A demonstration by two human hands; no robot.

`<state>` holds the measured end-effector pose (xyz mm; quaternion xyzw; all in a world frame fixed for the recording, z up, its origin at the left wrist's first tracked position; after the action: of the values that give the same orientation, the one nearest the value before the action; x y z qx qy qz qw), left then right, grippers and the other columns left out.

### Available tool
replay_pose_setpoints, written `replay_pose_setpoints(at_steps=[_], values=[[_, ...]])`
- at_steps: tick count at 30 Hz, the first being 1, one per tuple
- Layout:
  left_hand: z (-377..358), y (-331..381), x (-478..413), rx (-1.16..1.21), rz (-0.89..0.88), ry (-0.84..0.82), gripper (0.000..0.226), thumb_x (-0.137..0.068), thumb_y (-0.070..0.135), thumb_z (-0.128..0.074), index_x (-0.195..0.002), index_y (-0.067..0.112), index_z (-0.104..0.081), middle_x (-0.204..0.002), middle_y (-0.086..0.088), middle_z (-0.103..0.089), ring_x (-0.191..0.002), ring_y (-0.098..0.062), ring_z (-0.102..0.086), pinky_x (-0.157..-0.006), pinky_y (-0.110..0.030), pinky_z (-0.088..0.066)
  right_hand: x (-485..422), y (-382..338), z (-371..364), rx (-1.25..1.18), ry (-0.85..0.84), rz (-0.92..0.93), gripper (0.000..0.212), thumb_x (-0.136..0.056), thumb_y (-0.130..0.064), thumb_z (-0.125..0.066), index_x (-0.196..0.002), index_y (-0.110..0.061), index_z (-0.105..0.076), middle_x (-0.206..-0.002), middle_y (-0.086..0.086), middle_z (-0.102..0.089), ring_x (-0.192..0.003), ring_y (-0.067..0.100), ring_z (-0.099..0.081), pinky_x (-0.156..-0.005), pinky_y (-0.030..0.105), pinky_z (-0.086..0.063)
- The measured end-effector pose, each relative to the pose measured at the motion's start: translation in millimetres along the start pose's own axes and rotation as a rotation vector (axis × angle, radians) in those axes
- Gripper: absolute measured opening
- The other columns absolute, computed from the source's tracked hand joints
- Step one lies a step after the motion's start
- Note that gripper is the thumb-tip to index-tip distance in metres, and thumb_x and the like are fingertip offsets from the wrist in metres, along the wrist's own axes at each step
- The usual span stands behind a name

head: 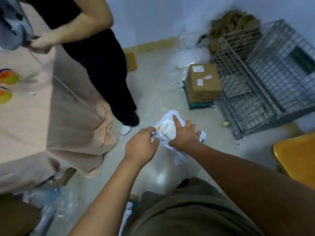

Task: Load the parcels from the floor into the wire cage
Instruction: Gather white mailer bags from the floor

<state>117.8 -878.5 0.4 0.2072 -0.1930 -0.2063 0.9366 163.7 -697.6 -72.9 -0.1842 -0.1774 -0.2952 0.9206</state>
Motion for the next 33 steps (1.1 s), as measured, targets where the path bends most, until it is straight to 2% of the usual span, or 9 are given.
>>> replay_pose_setpoints(at_steps=[4, 10, 16, 18, 23, 28, 33], values=[[-33.0, 69.5, -48.2, -0.045, -0.082, -0.084, 0.037, -0.098, 0.045, -0.053, -0.134, 0.039, -0.056, -0.125, 0.013, -0.063, -0.108, -0.013, -0.064, -0.086, -0.035, -0.054, -23.7, 70.2, 20.9, -0.043, 0.042, -0.065, 0.115, -0.073, -0.08, -0.063, -0.159, -0.046, 0.005, -0.14, 0.014, -0.037, -0.129, 0.034, -0.039, -0.105, 0.053, -0.034], [-76.3, 156.3, -101.2, -0.101, -0.227, -0.212, 0.033, -0.097, 0.048, -0.054, -0.129, 0.041, -0.059, -0.121, 0.015, -0.064, -0.103, -0.013, -0.065, -0.083, -0.033, -0.055, -53.9, 168.9, 44.3, -0.104, 0.056, -0.246, 0.116, -0.074, -0.082, -0.061, -0.158, -0.044, 0.01, -0.141, 0.017, -0.035, -0.13, 0.037, -0.037, -0.105, 0.057, -0.033], [-117.9, 207.2, -156.9, -0.142, -0.32, -0.312, 0.033, -0.097, 0.049, -0.055, -0.129, 0.042, -0.058, -0.121, 0.016, -0.064, -0.105, -0.012, -0.065, -0.08, -0.031, -0.051, -85.3, 236.1, 51.9, -0.138, 0.031, -0.382, 0.117, -0.072, -0.085, -0.057, -0.155, -0.046, 0.015, -0.15, 0.021, -0.028, -0.135, 0.041, -0.033, -0.107, 0.063, -0.029], [-131.1, 223.4, -179.4, -0.15, -0.35, -0.345, 0.034, -0.097, 0.051, -0.054, -0.13, 0.044, -0.056, -0.121, 0.016, -0.064, -0.105, -0.011, -0.065, -0.08, -0.031, -0.052, -100.9, 254.6, 54.4, -0.129, 0.009, -0.401, 0.115, -0.075, -0.08, -0.06, -0.154, -0.046, 0.017, -0.15, 0.021, -0.029, -0.135, 0.041, -0.033, -0.105, 0.062, -0.03], [-153.7, 251.2, -249.2, -0.16, -0.41, -0.419, 0.039, -0.099, 0.051, -0.051, -0.136, 0.04, -0.055, -0.126, 0.011, -0.065, -0.108, -0.015, -0.065, -0.082, -0.032, -0.054, -156.9, 283.2, 73.4, -0.08, -0.065, -0.382, 0.115, -0.077, -0.07, -0.066, -0.157, -0.044, 0.012, -0.15, 0.023, -0.028, -0.135, 0.044, -0.034, -0.105, 0.061, -0.03], [-162.0, 263.9, -340.8, -0.176, -0.422, -0.472, 0.041, -0.099, 0.044, -0.054, -0.14, 0.036, -0.055, -0.128, 0.008, -0.065, -0.11, -0.014, -0.065, -0.082, -0.028, -0.05, -230.9, 295.7, 96.7, -0.011, -0.073, -0.334, 0.115, -0.07, -0.091, -0.05, -0.158, -0.043, 0.007, -0.15, 0.025, -0.029, -0.137, 0.045, -0.035, -0.108, 0.064, -0.028], [-181.5, 253.9, -425.6, -0.257, -0.448, -0.505, 0.043, -0.101, 0.036, -0.052, -0.144, 0.031, -0.052, -0.133, 0.001, -0.063, -0.114, -0.021, -0.063, -0.086, -0.034, -0.053, -309.5, 295.9, 91.6, 0.109, -0.166, -0.183, 0.117, -0.069, -0.093, -0.051, -0.159, -0.042, 0.001, -0.151, 0.023, -0.032, -0.135, 0.044, -0.037, -0.108, 0.063, -0.028]])
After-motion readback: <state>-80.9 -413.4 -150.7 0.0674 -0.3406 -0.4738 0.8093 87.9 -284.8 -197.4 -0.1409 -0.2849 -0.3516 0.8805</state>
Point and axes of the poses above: each hand's wrist, its own x-axis away from the middle knuckle, its own z-axis out of the back of the hand, y = z × x, the point moved 5 cm from there along -x, towards the middle knuckle
